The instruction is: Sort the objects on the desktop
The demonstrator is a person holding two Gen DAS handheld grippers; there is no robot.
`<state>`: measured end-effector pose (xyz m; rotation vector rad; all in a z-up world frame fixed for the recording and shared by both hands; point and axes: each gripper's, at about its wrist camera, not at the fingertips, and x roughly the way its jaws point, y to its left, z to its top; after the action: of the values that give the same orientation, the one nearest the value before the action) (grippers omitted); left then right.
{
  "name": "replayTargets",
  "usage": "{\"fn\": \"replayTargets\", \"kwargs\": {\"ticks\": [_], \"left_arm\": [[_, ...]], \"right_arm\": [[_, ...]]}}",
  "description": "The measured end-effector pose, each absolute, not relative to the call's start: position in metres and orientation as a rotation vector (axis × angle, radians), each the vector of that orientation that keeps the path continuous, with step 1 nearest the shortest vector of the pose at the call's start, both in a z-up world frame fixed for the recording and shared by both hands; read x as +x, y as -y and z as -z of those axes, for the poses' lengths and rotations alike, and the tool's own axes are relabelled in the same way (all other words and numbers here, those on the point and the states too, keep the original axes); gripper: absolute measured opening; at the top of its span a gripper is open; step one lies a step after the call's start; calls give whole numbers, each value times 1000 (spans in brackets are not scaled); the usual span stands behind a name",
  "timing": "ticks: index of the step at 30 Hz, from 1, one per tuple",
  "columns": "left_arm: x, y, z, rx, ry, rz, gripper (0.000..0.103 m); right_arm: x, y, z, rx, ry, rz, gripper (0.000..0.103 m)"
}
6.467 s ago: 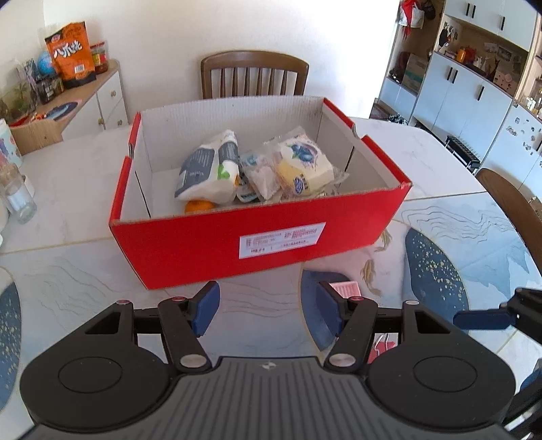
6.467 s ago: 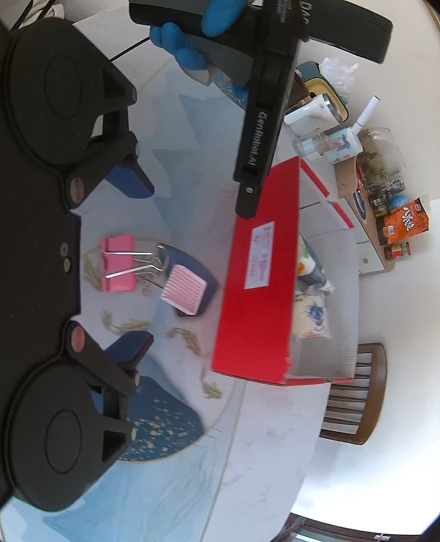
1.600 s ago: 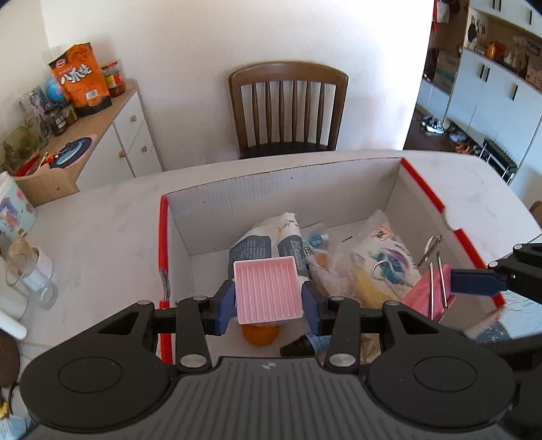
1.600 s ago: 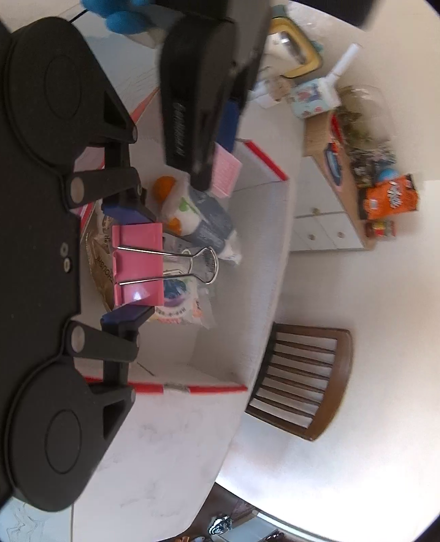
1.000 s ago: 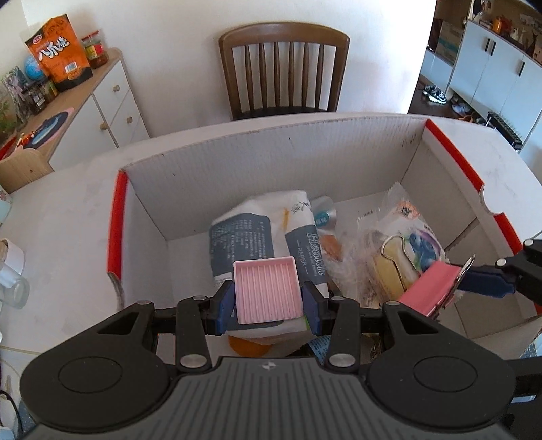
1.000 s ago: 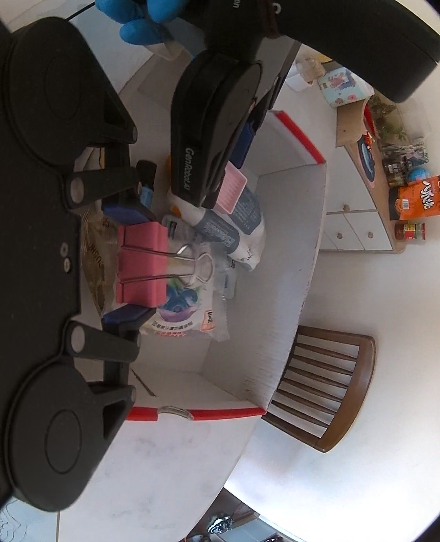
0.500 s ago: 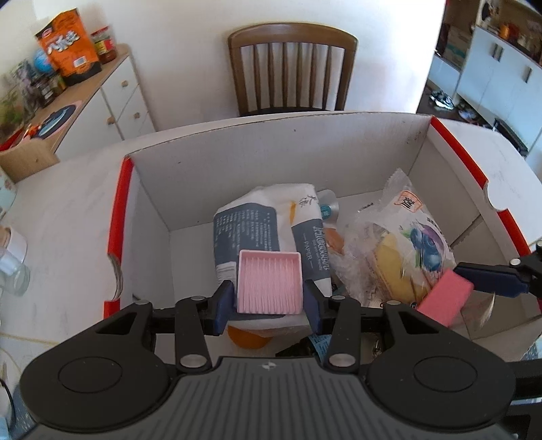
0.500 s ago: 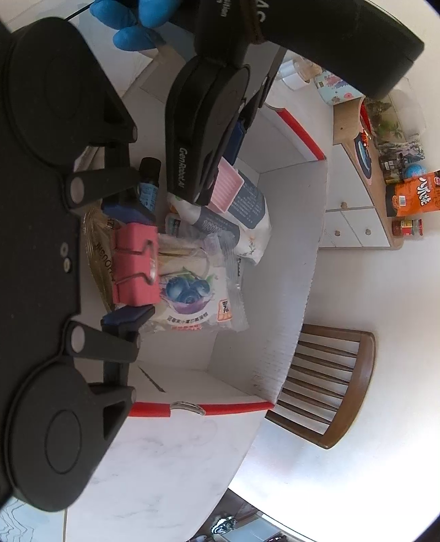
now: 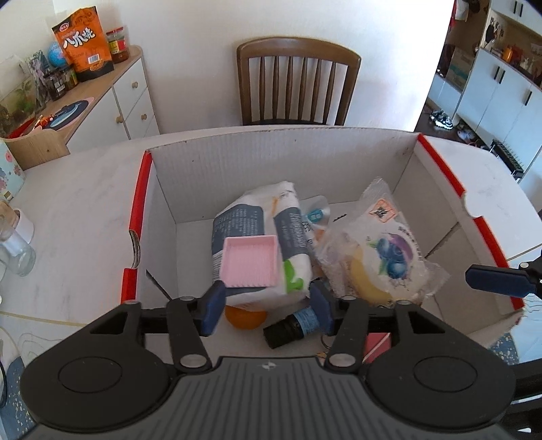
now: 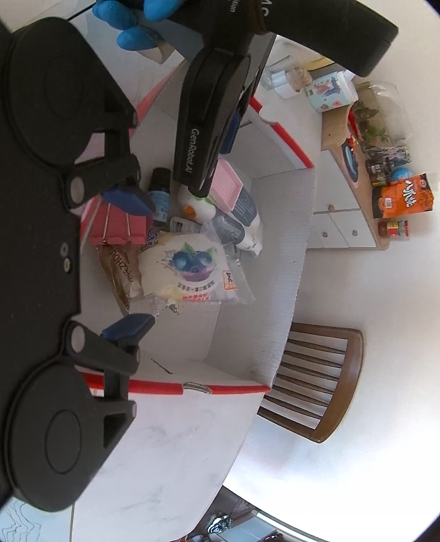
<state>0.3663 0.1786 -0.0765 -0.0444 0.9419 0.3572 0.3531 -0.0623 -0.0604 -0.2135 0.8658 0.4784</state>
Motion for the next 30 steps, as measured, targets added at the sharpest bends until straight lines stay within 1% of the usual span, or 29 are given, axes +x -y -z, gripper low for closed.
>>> {"fn": "replayTargets", "kwargs": {"ticks": [4, 6, 7, 10, 13, 16, 18, 22, 25, 27, 30], "left_arm": [[360, -171, 70, -42, -925, -353, 63], [356, -167, 68, -40, -918, -346, 70], [354, -165, 66, -41, -914, -341, 71], [349, -161, 62, -58, -911, -327, 72], [341, -155, 56, -65, -892, -315, 78], [334, -150, 50, -65, -874, -309, 80], [329, -146, 45, -54, -858, -309, 83], [318, -142, 37, -38, -828, -303, 85], [308, -140, 32, -31, -806, -309, 91], [301, -138, 29, -29, -792, -307, 99], [291, -137, 26, -32, -775, -310, 101]], "right_arm": [[344, 71, 54, -201, -854, -489, 71], [341, 75, 51, -190, -853, -493, 72], [339, 78, 50, -184, -852, -494, 74], [334, 84, 45, -164, -849, -496, 77], [330, 90, 42, -147, -845, -500, 79], [325, 95, 37, -136, -832, -501, 80], [322, 99, 33, -123, -825, -501, 81], [316, 106, 25, -102, -799, -511, 86], [312, 111, 19, -78, -788, -517, 88], [310, 114, 17, -63, -784, -522, 89], [305, 117, 13, -49, -773, -529, 91]]}}
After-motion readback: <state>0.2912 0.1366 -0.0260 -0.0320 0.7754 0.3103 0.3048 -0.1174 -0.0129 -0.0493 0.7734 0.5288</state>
